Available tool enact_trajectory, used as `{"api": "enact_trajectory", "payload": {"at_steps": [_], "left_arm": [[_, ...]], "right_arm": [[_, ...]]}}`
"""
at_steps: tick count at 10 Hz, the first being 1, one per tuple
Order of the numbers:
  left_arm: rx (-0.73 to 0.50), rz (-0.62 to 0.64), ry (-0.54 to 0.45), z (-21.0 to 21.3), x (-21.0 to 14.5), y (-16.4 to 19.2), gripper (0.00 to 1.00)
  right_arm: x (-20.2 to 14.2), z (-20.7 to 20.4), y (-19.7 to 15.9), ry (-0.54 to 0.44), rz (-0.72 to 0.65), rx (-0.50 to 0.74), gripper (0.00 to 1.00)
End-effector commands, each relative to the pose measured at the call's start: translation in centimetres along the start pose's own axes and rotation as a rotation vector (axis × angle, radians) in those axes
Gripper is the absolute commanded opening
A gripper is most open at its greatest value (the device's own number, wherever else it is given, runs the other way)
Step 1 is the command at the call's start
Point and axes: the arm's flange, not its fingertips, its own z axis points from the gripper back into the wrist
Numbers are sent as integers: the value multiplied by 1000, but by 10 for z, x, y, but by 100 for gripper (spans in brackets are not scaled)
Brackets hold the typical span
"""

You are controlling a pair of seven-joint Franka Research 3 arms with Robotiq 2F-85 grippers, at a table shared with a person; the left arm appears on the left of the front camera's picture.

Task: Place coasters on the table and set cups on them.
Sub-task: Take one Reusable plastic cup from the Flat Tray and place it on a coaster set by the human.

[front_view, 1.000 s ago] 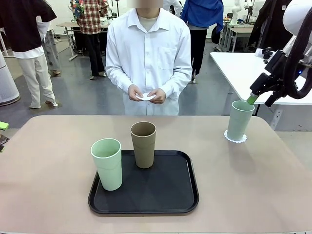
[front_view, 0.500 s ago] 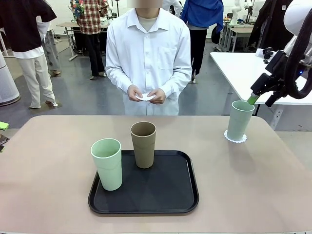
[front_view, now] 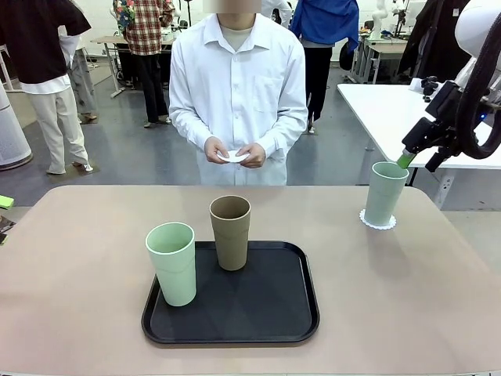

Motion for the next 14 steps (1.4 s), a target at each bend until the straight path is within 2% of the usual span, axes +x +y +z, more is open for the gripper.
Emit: {"api": "enact_trajectory", "payload": {"at_steps": [1, 2, 3, 5, 6, 8, 9, 11, 12, 14], "left_arm": [[-12, 1, -9, 1, 0, -1, 100], [-12, 1, -9, 1, 0, -1, 100], [-12, 1, -9, 1, 0, -1, 100], [-12, 1, -9, 1, 0, -1, 100], [-12, 1, -9, 1, 0, -1, 100], [-12, 1, -9, 1, 0, -1, 100], [-12, 1, -9, 1, 0, -1, 100], [-12, 1, -9, 1, 0, -1, 100], [-12, 1, -9, 1, 0, -1, 100], [-12, 1, -9, 1, 0, -1, 100]], "right_arm": [[-3, -1, 0, -6, 12, 14, 100], [0, 0, 0, 0, 0, 0, 100], [-19, 5, -23, -80, -84, 117, 100], [-35, 1, -71, -207, -212, 346, 100], [-47, -6, -89, -220, -249, 465, 100], [-79, -26, -122, -263, -194, 767, 100], [-92, -39, -138, -304, -157, 868, 100], [-121, -65, -154, -375, -167, 987, 100], [-140, -74, -154, -371, -167, 1021, 100], [-160, -88, -159, -398, -271, 995, 100]]}}
